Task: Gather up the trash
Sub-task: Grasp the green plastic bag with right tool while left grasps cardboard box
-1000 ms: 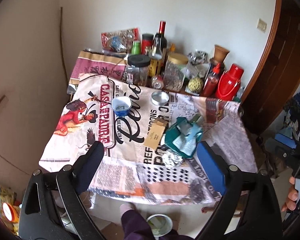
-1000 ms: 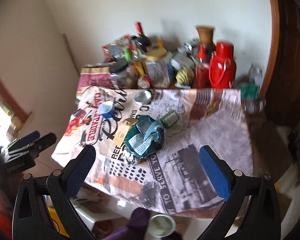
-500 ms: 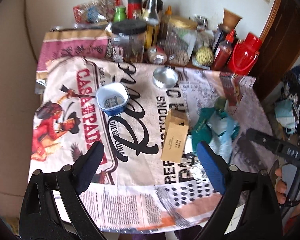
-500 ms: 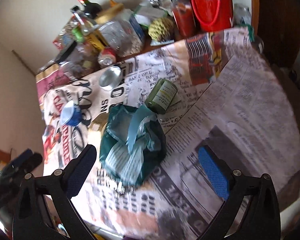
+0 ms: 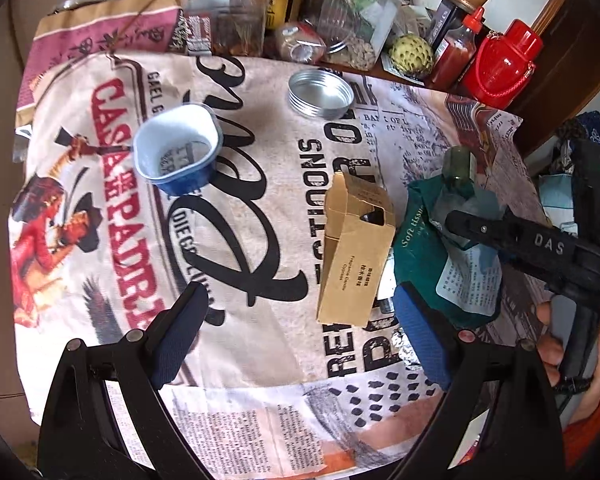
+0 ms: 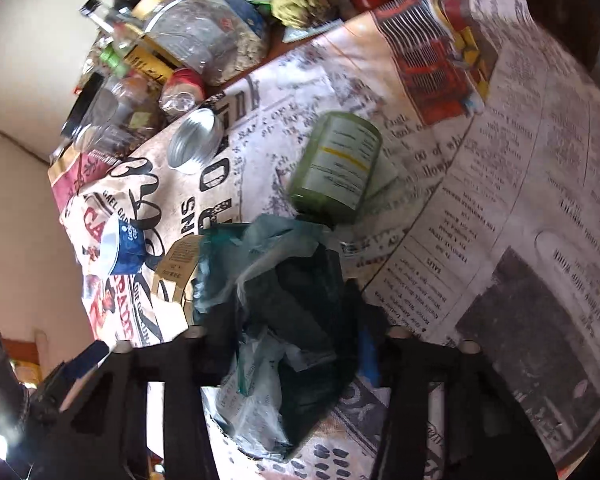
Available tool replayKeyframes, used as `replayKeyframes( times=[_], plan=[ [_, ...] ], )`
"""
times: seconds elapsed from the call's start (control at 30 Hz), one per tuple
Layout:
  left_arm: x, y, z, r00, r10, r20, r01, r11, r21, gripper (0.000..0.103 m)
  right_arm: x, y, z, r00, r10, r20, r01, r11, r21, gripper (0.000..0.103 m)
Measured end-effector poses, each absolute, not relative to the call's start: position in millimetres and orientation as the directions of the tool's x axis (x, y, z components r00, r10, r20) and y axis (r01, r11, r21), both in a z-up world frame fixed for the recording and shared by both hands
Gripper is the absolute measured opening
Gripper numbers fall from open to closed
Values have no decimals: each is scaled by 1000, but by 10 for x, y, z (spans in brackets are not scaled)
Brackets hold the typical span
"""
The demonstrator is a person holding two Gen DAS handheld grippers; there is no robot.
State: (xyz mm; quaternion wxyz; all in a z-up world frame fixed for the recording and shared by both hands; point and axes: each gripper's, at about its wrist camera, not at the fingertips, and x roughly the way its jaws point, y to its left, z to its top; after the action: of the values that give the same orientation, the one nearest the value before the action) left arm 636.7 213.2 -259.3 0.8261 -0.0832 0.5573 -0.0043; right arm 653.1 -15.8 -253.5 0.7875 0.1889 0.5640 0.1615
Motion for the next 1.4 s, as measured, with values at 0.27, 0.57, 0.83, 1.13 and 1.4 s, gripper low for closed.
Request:
replayKeyframes(
  times=[0.27, 0.57, 0.83, 1.13, 1.4],
  plan=[
    [6604, 1982, -2658, 376, -96, -922, -77, 988, -134, 94, 6384, -268, -2206, 369, 472, -801, -106, 877, 468, 22],
    [6910, 1761, -2878, 345, -76, -936, -64, 993, -104, 76, 6243, -591, -1903, 442, 448, -777, -98, 885, 455, 22],
    [6990, 1724, -2904, 360, -87, -929, -70, 990, -120, 41, 6178, -905, -1741, 506, 391, -769, -50, 903, 427, 22],
    [6814, 1773, -2451, 445, -13, -895, -100, 993, -65, 40, 6051, -1155, -1505, 563, 370, -739, -62, 910, 409, 22],
    [6496, 1686, -1795, 572, 47, -819, -148, 988, -47, 40, 5858, -1394, -1197, 624, 365, -691, -132, 921, 366, 22]
  ],
)
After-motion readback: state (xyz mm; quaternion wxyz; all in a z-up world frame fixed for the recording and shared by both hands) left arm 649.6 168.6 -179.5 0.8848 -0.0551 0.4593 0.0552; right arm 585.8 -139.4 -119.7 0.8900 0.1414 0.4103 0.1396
